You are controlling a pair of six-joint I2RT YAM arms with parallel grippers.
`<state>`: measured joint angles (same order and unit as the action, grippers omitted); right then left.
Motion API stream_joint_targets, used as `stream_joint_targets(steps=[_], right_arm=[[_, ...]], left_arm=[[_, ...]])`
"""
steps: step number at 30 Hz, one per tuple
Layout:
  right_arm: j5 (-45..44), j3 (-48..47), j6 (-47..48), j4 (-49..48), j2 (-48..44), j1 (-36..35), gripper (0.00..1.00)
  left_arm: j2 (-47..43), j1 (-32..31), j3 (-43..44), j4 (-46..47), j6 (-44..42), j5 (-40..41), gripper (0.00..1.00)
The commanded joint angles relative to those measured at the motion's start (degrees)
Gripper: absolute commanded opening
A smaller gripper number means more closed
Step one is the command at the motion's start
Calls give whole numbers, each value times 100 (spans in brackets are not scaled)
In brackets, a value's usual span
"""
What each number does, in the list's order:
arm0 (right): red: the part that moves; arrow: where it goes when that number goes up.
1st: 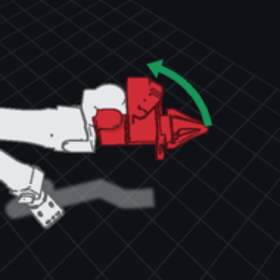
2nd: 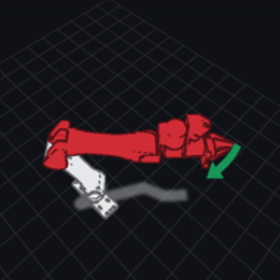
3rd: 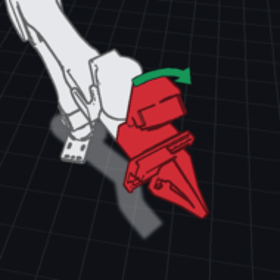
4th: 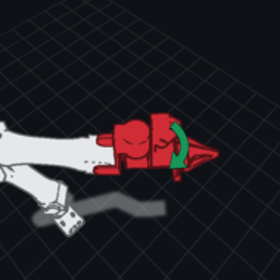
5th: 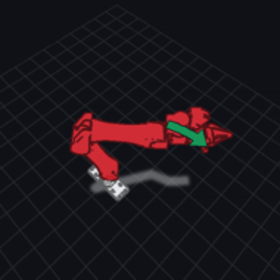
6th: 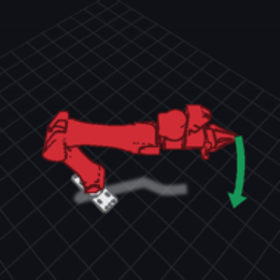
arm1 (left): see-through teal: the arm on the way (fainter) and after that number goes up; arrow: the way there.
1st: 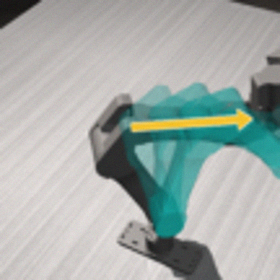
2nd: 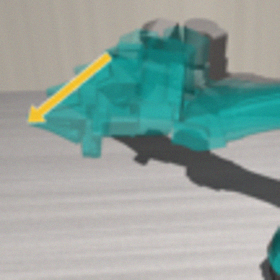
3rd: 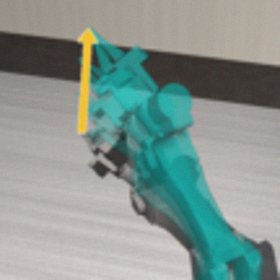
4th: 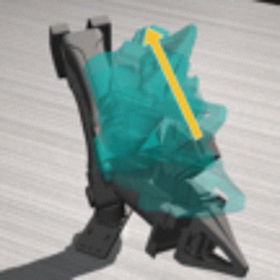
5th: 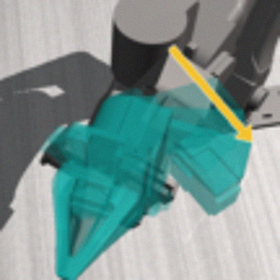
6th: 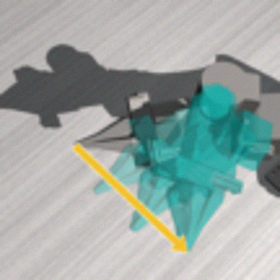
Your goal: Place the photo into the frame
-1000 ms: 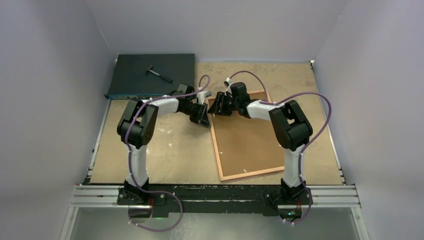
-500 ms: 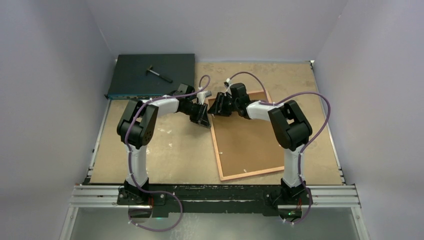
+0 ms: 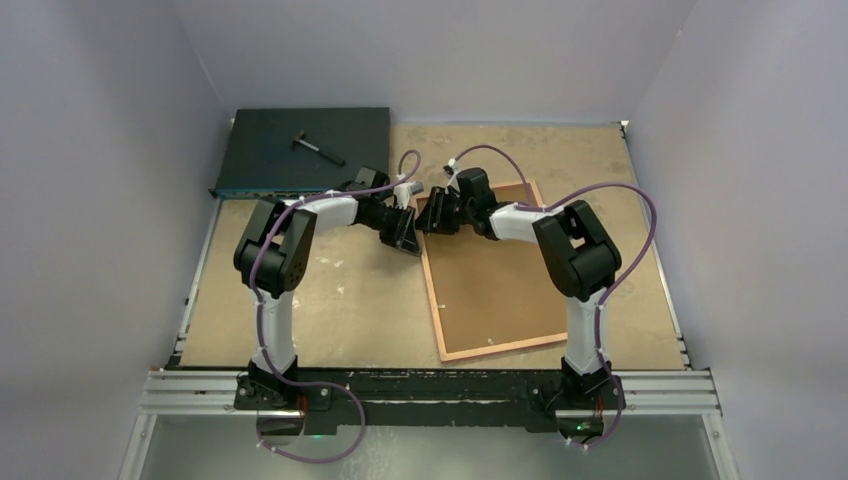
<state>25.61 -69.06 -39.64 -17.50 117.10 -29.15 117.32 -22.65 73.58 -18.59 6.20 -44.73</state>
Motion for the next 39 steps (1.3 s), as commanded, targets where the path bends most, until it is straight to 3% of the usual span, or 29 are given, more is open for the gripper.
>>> stream_joint_targets(steps=[1,9,15,21,29,35,39], right_arm=[[472,72,-81,286,94,-161,43],[544,-17,-32,453,78,-185,45],[422,-657,94,1071,-191,104,70],[-228,-535,153,1478,-926,1158,98],[-1709,192,268,1740,-1712,2747,99],[-2055,62,394,1965,-1325,3234,99],[-1744,-207,470,1982,-773,3270,99]], left_arm=[[-146,-73,-13,2,-259,377,19],[-208,-72,84,-148,-336,345,19],[-481,-7,231,-822,-988,284,20],[-694,-16,73,-1741,-2105,494,20],[-1026,-770,-536,-1676,-2519,1169,21],[-1164,-1396,-897,-1547,-2601,1390,21],[-1091,-1665,-808,-1601,-2612,1314,20]])
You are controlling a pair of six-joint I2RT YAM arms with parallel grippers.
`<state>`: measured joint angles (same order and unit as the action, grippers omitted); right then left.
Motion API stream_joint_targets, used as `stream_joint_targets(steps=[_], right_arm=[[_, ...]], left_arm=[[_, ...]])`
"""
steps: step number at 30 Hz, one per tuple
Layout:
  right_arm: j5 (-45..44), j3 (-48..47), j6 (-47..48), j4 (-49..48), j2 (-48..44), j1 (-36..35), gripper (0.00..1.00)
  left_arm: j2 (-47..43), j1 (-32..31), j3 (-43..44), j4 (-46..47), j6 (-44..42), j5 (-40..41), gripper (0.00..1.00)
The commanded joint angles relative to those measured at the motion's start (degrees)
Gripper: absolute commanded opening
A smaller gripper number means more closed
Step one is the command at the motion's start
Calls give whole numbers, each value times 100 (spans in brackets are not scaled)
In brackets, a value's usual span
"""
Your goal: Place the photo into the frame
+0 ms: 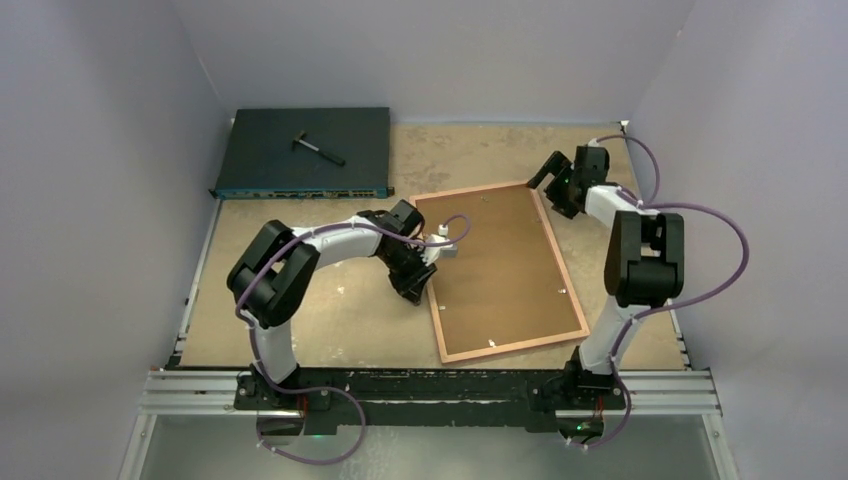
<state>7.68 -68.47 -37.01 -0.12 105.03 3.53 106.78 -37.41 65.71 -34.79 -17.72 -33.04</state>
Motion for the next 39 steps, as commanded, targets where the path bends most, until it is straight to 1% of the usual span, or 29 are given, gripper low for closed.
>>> stream_joint_targets(steps=[1,3,6,11,17,22,26,31,35,39], right_arm=[[72,-340,222,152,552,-1,99],[273,-442,129,43,742,-65,99],[430,-747,81,78,1036,-264,99],[588,-1326,32,215,1458,-746,99],[976,-2199,81,445,2025,-1202,99],[1356,-2617,236,504,2346,-1628,99],[1612,-2560,298,433,2425,-1958,99],[1855,-1620,129,-181,2048,-2225,99],[1991,-1061,56,-453,1821,-2373,99],[1949,-876,86,-497,1661,-2466,99]], left_arm=[[42,-202,56,-17,-206,15,20],[310,-273,312,-78,-175,-42,20],[659,-414,701,89,-16,3,20],[1330,-744,1520,509,547,86,20],[2067,-1360,2449,768,1082,62,20],[2330,-1635,2773,901,1400,107,22],[2247,-1616,2653,1046,1455,379,23],[1925,-1627,2339,1020,1486,197,27],[1352,-1608,2065,480,1262,174,30],[617,-1481,1644,-24,1058,230,33]])
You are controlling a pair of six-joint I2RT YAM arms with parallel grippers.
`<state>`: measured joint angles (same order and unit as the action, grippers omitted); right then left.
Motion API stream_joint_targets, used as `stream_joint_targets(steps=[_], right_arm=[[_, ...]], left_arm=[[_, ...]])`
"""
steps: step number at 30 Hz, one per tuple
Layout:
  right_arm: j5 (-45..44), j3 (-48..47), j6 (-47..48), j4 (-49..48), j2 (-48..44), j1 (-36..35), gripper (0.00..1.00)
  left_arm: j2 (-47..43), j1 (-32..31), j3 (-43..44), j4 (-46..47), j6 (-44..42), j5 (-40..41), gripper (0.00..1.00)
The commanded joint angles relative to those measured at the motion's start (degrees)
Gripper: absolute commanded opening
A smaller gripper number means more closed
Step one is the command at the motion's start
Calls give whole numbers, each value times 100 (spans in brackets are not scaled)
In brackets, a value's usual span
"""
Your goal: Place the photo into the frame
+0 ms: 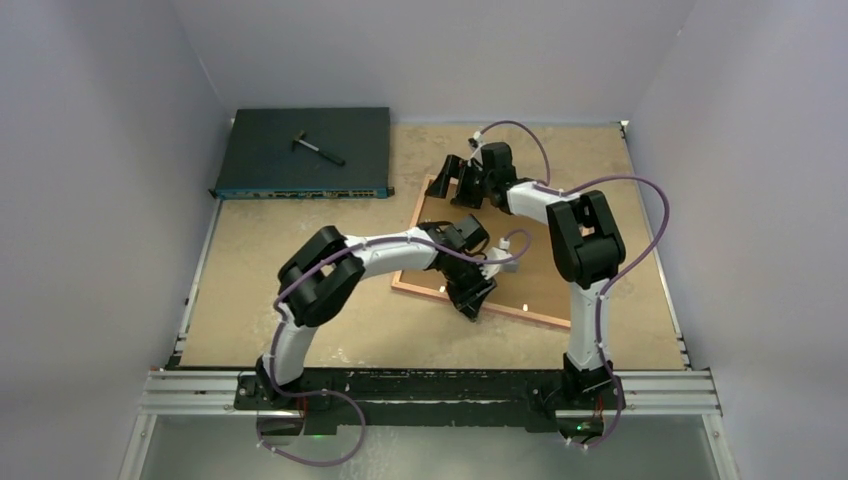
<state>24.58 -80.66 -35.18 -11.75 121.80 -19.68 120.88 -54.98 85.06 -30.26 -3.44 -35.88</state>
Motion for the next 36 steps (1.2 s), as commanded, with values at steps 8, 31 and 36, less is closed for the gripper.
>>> stream_joint_targets(steps=[8,31,36], right_arm=[[160,-225,178,1277,-247,-141,99],[-53,1068,-232,709,-1719,-283,98],[40,1690,-456,316,-1779,-528,96]], left_arm=[[-2020,1126,-253,-1930,-899,356,36],[-1047,3466,-1270,160,-381,-245,30],[-957,3458,-1503,518,-231,-426,25]])
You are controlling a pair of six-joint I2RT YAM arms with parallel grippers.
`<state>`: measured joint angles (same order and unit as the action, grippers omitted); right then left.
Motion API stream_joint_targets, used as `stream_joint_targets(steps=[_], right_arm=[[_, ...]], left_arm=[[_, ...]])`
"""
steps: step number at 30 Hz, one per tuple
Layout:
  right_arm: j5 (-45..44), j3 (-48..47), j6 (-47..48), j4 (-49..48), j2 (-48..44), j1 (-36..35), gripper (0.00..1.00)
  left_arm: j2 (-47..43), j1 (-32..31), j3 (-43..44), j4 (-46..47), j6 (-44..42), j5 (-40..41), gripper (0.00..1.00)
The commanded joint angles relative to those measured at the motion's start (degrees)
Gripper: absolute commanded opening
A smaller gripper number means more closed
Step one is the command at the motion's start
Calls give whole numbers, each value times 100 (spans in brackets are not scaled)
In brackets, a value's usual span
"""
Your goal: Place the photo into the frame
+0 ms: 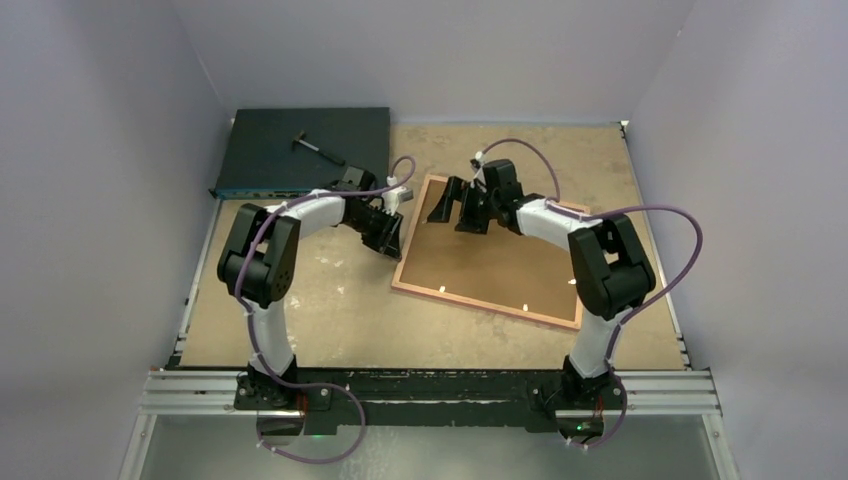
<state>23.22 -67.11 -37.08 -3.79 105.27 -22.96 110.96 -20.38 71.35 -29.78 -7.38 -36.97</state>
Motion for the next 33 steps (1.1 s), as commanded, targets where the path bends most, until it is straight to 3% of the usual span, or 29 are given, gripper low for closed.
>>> stream_joint_targets(steps=[1,7,15,21,27,33], right_arm=[[204,468,-360,-587,-156,-219,96],[277,893,-566,-871,-302,-512,94],[292,1651,-728,-986,-775,-714,91],[236,1788,-773,-907,-980,-710,91],[61,1752,-950,-1383,-754,-710,81],[41,1751,-1134,-1778,-413,-710,71]], left_arm=[[39,-9,-158,488,179,-329,23],[-205,-107,-596,407,-10,-403,19],[-554,-720,-965,-314,-654,-365,19],[-866,-622,-1096,-822,-918,-614,20],[-1103,-21,-1000,-17,13,-1090,23],[-646,38,-842,1439,1576,-1763,27]])
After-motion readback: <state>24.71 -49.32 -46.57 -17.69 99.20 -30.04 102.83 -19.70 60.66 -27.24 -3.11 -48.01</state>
